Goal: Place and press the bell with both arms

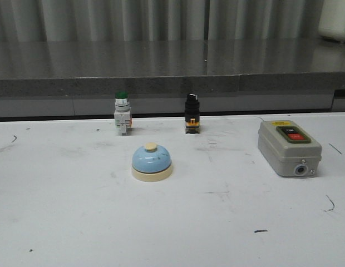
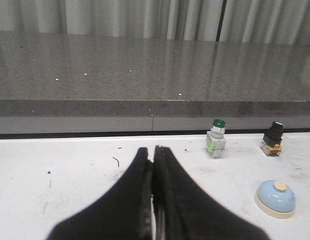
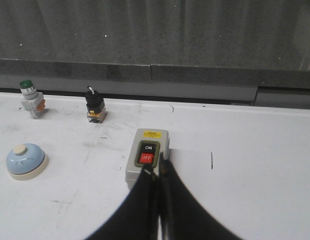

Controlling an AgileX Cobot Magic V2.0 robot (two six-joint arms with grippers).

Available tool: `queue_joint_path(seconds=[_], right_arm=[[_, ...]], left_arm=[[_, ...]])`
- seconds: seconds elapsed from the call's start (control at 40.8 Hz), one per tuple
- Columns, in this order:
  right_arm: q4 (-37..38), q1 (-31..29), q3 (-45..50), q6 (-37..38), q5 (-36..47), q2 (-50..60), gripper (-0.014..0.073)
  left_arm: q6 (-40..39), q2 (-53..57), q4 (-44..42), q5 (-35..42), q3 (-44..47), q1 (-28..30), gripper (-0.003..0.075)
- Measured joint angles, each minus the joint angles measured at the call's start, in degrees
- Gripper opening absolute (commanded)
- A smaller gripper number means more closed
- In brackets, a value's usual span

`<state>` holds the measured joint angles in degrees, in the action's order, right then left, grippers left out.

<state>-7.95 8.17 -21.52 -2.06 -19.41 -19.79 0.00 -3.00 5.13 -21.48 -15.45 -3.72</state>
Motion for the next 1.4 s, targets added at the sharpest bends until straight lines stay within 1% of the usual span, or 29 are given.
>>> queue_joint_path(seconds=[0.074, 0.196, 0.343, 0.54, 1.226, 1.275, 1.398], right_arm=[[0.0, -0.05, 0.0, 0.0, 0.0, 0.0, -0.0062], [0.0, -0.05, 0.0, 0.0, 0.0, 0.0, -0.0062], [0.0, -0.05, 0.0, 0.0, 0.0, 0.0, -0.0062], [0.0, -0.05, 0.0, 0.0, 0.0, 0.0, -0.0062], [0.0, -0.05, 0.0, 0.0, 0.0, 0.0, -0.0062], [0.3, -0.05, 0.0, 0.0, 0.0, 0.0, -0.0062], [3.78, -0.28, 1.43, 0.0, 1.75, 0.51, -0.0062]], left_arm=[[0.0, 2.86, 0.0, 0.15, 3.36, 1.83, -0.002], [0.0, 3.34, 0.0, 2.73, 8.7, 3.88, -0.002], [0.0, 3.34, 0.0, 10.25, 15.71, 4.17, -0.002], [0.0, 3.34, 0.0, 13.25, 15.73, 4.17, -0.002], [0.0, 3.34, 0.0, 13.25, 15.73, 4.17, -0.002], [0.0, 3.34, 0.0, 13.25, 15.73, 4.17, -0.002], [0.0, 3.34, 0.0, 13.25, 15.73, 4.17, -0.002]])
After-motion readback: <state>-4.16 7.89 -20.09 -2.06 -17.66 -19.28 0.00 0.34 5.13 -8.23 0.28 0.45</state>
